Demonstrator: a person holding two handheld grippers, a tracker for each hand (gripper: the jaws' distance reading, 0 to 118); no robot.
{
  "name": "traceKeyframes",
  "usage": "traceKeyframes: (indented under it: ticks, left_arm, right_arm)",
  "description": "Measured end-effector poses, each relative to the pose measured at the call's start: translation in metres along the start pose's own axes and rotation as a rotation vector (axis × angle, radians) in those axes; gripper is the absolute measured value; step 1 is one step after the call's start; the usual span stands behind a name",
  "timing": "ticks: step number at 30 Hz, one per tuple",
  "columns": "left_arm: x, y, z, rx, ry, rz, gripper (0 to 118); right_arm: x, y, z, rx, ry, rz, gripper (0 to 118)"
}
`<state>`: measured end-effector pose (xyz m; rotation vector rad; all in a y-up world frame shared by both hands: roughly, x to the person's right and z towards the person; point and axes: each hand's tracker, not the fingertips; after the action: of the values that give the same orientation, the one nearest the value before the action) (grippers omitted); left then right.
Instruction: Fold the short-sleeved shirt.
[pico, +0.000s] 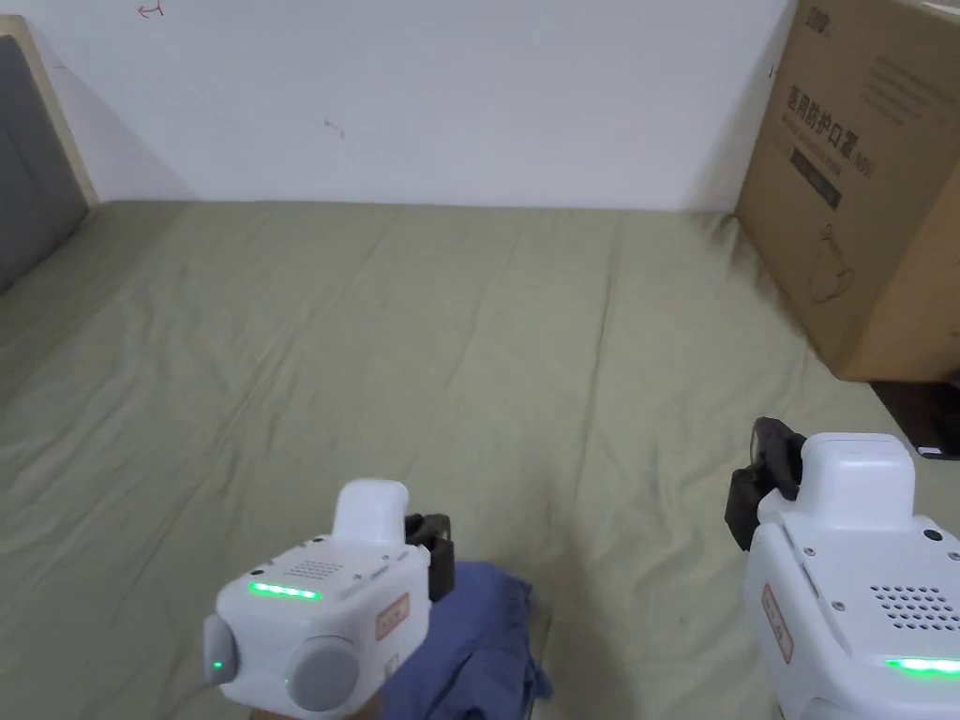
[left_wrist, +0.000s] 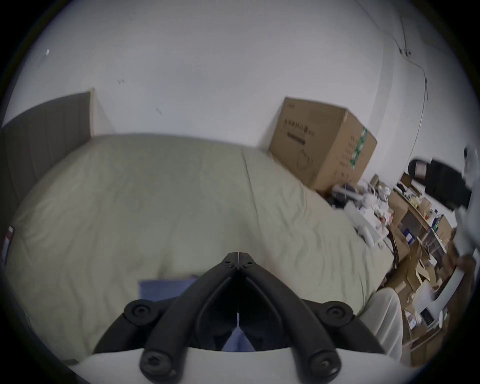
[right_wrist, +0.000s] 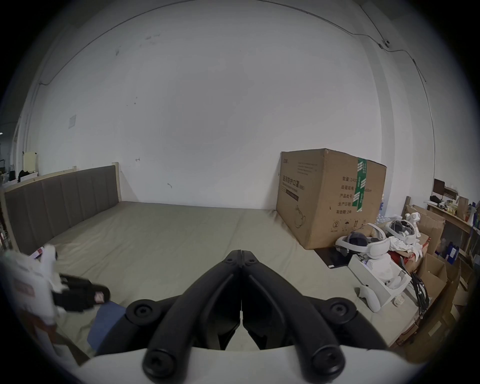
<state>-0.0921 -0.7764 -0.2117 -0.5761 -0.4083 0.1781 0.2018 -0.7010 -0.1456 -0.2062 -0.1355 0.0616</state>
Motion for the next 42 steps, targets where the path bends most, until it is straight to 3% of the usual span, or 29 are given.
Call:
traceKeyframes:
  ticks: [9, 15, 22, 33, 37, 39, 42]
  left_arm:
    - [-0.056, 0.034, 0.078, 0.363, 0.233, -0.021, 0]
    - [-0.082, 0.035, 0.099, 0.419, 0.335, -0.07, 0]
    - [-0.09, 0.037, 0.104, 0.416, 0.349, -0.053, 0]
    - [-0.092, 0.041, 0.102, 0.401, 0.323, -0.043, 0]
    - [-0.093, 0.035, 0.095, 0.363, 0.315, -0.061, 0]
    - [-0.093, 0.031, 0.09, 0.328, 0.304, -0.063, 0]
    - [-0.095, 0.025, 0.078, 0.233, 0.262, -0.03, 0]
  right_arm:
    - [-0.026, 0.007, 0.007, 0.075, 0.047, 0.0, 0]
    - [-0.036, 0.007, 0.006, 0.076, 0.067, 0.009, 0]
    - [-0.051, -0.001, -0.002, 0.043, 0.105, 0.014, 0]
    - [-0.135, -0.109, -0.076, -0.492, 0.354, 0.041, 0]
    - [-0.154, -0.149, -0.086, -0.628, 0.332, 0.095, 0]
    - [-0.155, -0.164, -0.089, -0.703, 0.332, 0.072, 0]
    - [-0.154, -0.176, -0.087, -0.674, 0.316, 0.052, 0]
